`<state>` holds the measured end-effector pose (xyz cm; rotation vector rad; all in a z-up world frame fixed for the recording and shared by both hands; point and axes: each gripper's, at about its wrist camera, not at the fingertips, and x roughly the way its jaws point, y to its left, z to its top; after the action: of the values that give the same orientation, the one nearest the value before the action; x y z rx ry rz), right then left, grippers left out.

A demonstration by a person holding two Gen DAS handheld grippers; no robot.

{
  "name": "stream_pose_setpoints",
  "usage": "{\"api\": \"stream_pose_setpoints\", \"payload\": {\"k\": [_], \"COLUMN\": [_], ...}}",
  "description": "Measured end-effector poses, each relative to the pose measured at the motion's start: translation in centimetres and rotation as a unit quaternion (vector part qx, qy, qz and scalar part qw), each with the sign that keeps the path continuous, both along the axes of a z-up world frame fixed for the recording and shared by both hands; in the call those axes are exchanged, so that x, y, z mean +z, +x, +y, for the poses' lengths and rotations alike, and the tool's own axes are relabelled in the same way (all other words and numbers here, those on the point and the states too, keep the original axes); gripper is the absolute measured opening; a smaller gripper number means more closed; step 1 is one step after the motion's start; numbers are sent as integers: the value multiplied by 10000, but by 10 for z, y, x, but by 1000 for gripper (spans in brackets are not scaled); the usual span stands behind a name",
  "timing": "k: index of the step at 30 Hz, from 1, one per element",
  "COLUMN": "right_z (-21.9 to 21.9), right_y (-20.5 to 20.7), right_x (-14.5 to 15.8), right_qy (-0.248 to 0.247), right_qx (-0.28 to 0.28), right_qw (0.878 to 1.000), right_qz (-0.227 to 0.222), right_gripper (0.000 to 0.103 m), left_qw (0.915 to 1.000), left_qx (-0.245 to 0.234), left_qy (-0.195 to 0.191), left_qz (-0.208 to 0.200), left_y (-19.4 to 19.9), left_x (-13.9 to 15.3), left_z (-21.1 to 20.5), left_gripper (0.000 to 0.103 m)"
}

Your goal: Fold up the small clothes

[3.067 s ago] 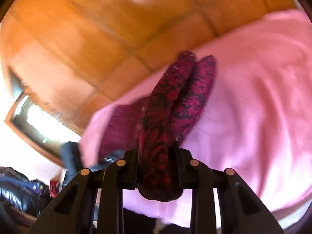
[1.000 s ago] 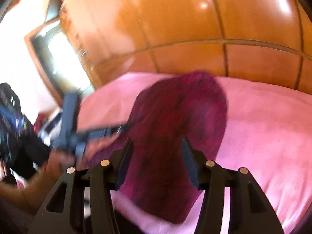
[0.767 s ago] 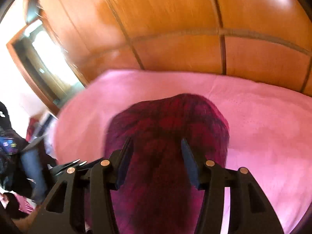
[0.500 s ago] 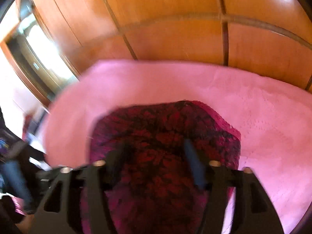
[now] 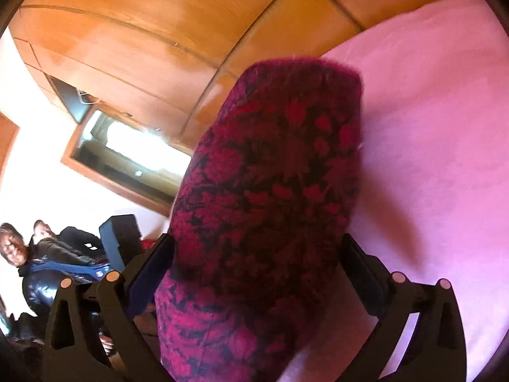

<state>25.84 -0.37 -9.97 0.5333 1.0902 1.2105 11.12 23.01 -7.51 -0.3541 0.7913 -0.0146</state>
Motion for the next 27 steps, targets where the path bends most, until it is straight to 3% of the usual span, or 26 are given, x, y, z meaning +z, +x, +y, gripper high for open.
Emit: {"api": "stream_pose_setpoints", "payload": {"k": [7,9,10,12,15,20,23,27], "right_z": [31,36,35,29,17,-48,-114,-200], "right_y": [13,13,10,5,-6,-7,6,29], "right_x": [1,4,8,17,35,68,79,72], "right_qy": [147,172,216,288,366,490,604,529], "right_qx": [396,388,371,333,318,-304,-970,-1837], "right_qw": [9990,9988,9986,9980,9963,9910,9838,9712], "right_qz": [-145,-260,-320,-443,-709,-1208,-1384,-1423], "right_gripper": [101,96,87,79,74,71,71,71], "left_qw": [9971,9922,9891,9792,9750,9626,9575,9492], "left_qx": [-62,-94,-94,-196,-368,-1141,-1850,-2645], "left_qy": [-734,-1168,-1386,-1857,-1955,-2180,-1884,-1484], "left_qz": [-207,-414,-498,-793,-990,-1136,-1164,-845], "left_y": [-6,-9,-10,-14,-7,57,114,192], "left_x": [-18,-26,-30,-32,-26,-2,26,44], "left_z": [21,29,32,33,19,-41,-109,-214], "left_gripper": [25,25,25,25,25,25,25,25]}}
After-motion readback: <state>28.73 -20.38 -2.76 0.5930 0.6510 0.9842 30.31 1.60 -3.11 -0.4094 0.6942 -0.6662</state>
